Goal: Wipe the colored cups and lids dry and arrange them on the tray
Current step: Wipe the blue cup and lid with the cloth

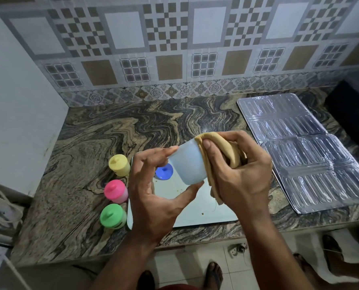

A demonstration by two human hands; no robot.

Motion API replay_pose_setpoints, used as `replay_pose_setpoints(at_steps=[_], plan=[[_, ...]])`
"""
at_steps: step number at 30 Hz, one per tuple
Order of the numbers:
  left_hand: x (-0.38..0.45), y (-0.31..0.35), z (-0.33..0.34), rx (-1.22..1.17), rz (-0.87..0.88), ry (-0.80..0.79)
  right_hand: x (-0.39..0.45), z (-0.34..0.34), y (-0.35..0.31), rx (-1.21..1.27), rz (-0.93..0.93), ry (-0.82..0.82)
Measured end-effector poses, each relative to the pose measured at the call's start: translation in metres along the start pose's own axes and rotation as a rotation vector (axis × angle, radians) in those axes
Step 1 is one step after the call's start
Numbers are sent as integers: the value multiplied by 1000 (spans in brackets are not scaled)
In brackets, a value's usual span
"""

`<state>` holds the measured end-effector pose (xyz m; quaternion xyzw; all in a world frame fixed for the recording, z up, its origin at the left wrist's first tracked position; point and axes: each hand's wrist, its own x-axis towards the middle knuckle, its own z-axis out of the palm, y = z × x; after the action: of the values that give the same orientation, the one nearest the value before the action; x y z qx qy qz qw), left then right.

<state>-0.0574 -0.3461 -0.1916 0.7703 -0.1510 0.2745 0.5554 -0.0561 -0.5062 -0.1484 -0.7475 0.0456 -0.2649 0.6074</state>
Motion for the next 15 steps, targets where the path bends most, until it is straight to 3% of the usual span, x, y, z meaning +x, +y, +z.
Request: replay_pose_setpoints(at_steps=[4,7,15], plan=[[-1,-2,-1,-41,-37,6,4,-1,5,39,37,5],[0,0,-1,-116,-165,46,-5,-5,3,124,38,4],[4,-3,-3,-273,-192,31,-25,2,6,110,-127,-70]])
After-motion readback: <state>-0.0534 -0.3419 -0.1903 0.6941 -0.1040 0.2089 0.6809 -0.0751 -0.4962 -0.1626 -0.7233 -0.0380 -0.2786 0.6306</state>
